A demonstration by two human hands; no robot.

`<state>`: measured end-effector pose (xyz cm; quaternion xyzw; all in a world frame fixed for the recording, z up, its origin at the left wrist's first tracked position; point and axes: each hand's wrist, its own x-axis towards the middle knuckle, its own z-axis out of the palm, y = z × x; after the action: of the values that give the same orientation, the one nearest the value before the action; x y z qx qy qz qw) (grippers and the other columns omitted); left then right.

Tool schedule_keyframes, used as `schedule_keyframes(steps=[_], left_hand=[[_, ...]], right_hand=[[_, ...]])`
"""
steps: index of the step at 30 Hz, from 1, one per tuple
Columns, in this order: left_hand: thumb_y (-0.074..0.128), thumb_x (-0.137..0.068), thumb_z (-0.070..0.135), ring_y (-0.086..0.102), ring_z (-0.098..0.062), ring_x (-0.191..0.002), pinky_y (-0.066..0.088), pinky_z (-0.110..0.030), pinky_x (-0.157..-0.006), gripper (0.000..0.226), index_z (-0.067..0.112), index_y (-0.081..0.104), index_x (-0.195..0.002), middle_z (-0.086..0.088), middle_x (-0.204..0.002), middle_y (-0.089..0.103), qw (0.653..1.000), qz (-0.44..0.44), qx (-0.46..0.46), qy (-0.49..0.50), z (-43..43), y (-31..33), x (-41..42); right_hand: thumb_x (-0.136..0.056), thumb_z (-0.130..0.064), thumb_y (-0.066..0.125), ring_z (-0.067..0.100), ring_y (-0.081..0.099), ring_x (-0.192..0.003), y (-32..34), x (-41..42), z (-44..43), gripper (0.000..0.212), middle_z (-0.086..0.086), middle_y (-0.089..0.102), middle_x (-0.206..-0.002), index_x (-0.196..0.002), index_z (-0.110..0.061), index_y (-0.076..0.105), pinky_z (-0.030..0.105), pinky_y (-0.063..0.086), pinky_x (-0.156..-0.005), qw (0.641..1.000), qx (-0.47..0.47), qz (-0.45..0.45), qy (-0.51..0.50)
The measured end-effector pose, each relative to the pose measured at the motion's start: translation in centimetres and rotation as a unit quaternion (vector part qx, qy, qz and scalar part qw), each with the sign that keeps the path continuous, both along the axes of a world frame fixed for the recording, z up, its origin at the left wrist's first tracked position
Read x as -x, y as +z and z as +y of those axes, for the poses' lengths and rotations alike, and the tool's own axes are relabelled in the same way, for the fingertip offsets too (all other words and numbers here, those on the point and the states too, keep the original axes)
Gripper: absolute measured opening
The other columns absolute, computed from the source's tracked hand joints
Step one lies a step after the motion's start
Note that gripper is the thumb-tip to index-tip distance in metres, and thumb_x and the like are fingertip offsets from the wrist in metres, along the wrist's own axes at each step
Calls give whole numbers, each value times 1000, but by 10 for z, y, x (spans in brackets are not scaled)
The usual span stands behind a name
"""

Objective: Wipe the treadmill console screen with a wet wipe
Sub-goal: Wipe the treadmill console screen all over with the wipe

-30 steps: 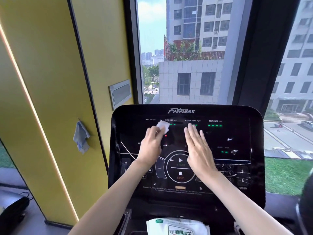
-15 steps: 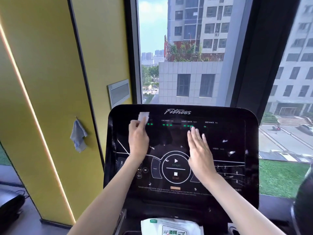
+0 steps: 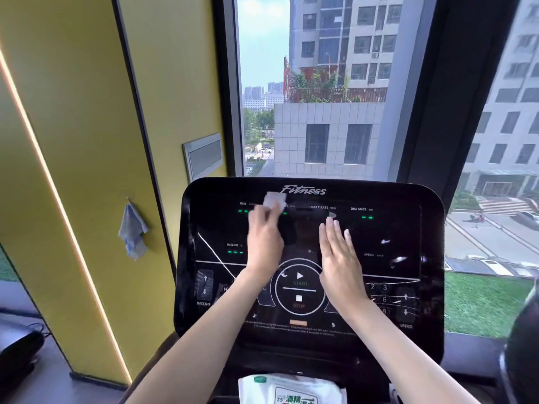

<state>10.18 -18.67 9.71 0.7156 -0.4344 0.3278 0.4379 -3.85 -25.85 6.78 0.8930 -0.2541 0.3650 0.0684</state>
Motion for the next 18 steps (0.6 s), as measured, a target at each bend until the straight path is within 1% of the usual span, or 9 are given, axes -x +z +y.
schedule_keyframes(steps=[2, 3, 6, 8, 10, 12, 14, 16, 18], left_hand=[[53, -69, -23, 45, -25, -83, 51, -34, -61, 55, 2, 59, -118, -11, -93, 49, 989, -109, -70, -64, 2, -2, -4], [52, -71, -24, 46, -26, -84, 52, -33, -62, 54, 2, 59, -118, -13, -93, 49, 992, -95, -60, -60, 4, 0, -12], [48, -79, -21, 46, -28, -87, 44, -29, -74, 49, 3, 59, -121, -18, -96, 47, 981, 150, 115, 53, 10, 6, -28], [46, -80, -19, 44, -28, -85, 42, -29, -74, 47, 2, 59, -119, -17, -95, 46, 965, 201, 139, 93, 4, 10, -18], [47, -73, -22, 45, -28, -83, 47, -34, -67, 50, 0, 60, -115, -15, -92, 48, 995, 80, 48, 46, -3, 8, -1], [51, -69, -23, 45, -27, -81, 49, -34, -56, 53, 2, 59, -115, -10, -93, 46, 995, -76, -55, -32, -3, 3, 4], [52, -69, -24, 46, -27, -82, 49, -33, -54, 54, 3, 59, -116, -10, -93, 45, 992, -102, -62, -46, 4, 5, -11], [50, -74, -23, 48, -30, -85, 47, -31, -66, 53, 2, 59, -120, -14, -93, 47, 999, 30, 37, 14, 11, 8, -26], [46, -81, -19, 47, -29, -87, 40, -27, -72, 50, 4, 57, -123, -15, -95, 46, 973, 176, 126, 81, 10, 9, -27]], right_hand=[[-60, 25, 56, 32, 21, -140, 1, 1, 1, 86, 24, 28, -148, -140, 8, 31, 45, 18, -115, 1000, 3, 3, 1], [-60, 25, 57, 32, 21, -140, 1, 2, 1, 86, 24, 27, -149, -140, 7, 30, 46, 19, -115, 1000, 4, 5, 3], [-61, 25, 56, 32, 20, -141, -1, 1, 0, 88, 23, 25, -150, -141, 6, 28, 46, 20, -114, 1000, 4, 2, 5], [-60, 26, 56, 33, 22, -140, -1, 1, 0, 87, 24, 27, -149, -140, 7, 30, 47, 21, -113, 1000, 2, 0, 6], [-59, 26, 57, 35, 25, -138, -1, 0, -1, 85, 25, 30, -147, -139, 9, 32, 49, 23, -112, 1000, 4, 2, 10], [-60, 24, 61, 35, 24, -139, 0, 2, -1, 86, 25, 29, -147, -139, 8, 32, 48, 22, -113, 1000, 4, 7, 13], [-60, 23, 63, 34, 22, -140, 0, 3, -2, 87, 24, 28, -148, -140, 7, 30, 48, 22, -114, 1000, 3, 11, 15], [-61, 23, 63, 32, 22, -140, 0, 3, -3, 88, 23, 26, -149, -141, 7, 29, 47, 22, -114, 1000, 2, 11, 18], [-62, 24, 61, 32, 21, -140, -1, 3, -3, 88, 23, 26, -149, -141, 7, 28, 47, 22, -113, 1000, 1, 6, 23]])
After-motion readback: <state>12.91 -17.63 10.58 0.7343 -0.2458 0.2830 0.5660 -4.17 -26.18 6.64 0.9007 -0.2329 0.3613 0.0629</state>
